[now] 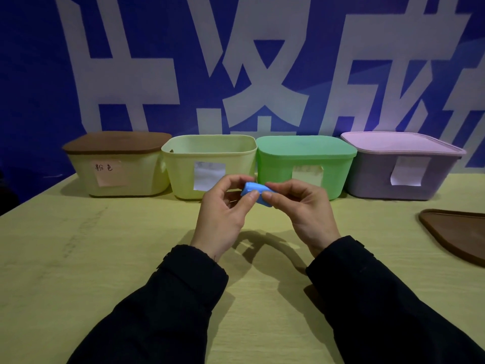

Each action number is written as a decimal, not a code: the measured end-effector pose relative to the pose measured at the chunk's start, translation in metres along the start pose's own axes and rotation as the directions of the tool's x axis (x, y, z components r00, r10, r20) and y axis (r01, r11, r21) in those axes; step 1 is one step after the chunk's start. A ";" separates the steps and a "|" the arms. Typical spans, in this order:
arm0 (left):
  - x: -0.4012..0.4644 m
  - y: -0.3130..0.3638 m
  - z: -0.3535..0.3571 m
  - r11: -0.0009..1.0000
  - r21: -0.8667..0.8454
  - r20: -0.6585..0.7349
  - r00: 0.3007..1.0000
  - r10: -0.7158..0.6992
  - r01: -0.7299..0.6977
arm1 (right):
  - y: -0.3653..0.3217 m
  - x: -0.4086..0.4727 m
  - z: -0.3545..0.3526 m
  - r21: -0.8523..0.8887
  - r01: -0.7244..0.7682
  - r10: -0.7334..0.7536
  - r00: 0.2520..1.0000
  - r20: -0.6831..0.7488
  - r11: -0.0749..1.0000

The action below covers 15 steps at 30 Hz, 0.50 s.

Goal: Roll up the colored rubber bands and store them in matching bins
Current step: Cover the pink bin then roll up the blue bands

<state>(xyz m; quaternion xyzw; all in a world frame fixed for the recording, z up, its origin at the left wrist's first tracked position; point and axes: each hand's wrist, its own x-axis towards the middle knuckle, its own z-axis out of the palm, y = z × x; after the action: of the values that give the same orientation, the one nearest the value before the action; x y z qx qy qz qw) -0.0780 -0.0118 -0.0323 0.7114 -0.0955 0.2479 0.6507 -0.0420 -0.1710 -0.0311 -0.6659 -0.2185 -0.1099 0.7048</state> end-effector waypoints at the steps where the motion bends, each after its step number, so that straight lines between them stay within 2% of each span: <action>1: 0.000 -0.001 0.001 1.000 -0.009 -0.009 1.000 -0.008 0.008 | 0.002 -0.001 -0.001 -0.005 0.001 -0.001 1.000 -0.001 1.000; 5: -0.001 0.002 0.002 0.998 -0.061 -0.057 0.998 -0.005 0.002 | 0.003 -0.003 0.002 -0.085 0.032 -0.034 0.999 -0.016 0.996; 8: -0.001 0.000 0.001 0.994 -0.112 -0.090 0.996 -0.023 0.013 | 0.002 -0.003 0.005 -0.056 0.056 -0.058 0.998 -0.030 0.997; 15: 0.027 0.003 -0.018 0.997 -0.002 -0.116 0.990 -0.078 0.078 | 0.005 0.033 0.020 -0.172 0.046 -0.046 0.999 0.007 0.984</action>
<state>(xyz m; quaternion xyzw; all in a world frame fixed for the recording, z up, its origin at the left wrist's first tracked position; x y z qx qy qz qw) -0.0600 0.0100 -0.0160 0.6996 -0.0293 0.2632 0.6636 -0.0143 -0.1460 -0.0203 -0.7191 -0.2247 -0.1435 0.6417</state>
